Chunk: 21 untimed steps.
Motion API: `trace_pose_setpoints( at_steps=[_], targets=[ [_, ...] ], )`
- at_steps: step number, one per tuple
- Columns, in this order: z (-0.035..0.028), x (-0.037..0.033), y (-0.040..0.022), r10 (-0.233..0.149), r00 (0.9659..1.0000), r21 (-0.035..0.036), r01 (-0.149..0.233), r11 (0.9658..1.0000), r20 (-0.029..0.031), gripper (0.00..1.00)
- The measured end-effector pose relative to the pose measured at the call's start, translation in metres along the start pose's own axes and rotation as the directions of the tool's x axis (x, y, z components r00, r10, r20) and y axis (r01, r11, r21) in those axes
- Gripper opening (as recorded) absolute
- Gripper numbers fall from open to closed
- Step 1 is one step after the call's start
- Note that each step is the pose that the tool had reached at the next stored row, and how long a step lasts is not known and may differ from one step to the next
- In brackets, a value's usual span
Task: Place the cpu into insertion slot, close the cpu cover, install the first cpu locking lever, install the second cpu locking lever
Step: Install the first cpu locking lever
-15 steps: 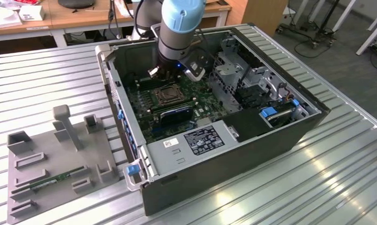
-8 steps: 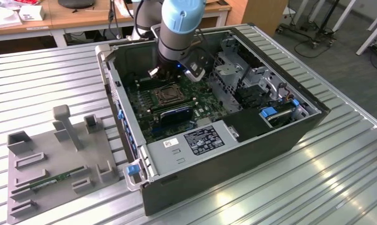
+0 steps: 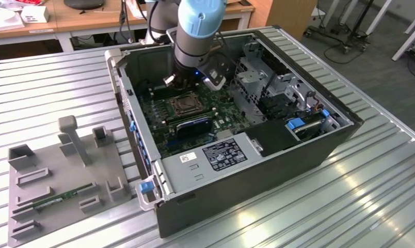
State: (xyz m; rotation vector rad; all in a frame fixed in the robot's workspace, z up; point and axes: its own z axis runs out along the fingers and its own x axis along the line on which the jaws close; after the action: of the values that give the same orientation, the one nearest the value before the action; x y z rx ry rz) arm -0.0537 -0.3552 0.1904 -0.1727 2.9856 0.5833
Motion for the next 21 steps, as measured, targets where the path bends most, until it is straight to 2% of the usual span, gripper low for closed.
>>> trace_pose_setpoints(
  at_steps=[21],
  targets=[
    [0.008,0.0002,-0.0034,0.0,1.0,0.0018,0.0,1.0,-0.0005,0.11]
  ],
)
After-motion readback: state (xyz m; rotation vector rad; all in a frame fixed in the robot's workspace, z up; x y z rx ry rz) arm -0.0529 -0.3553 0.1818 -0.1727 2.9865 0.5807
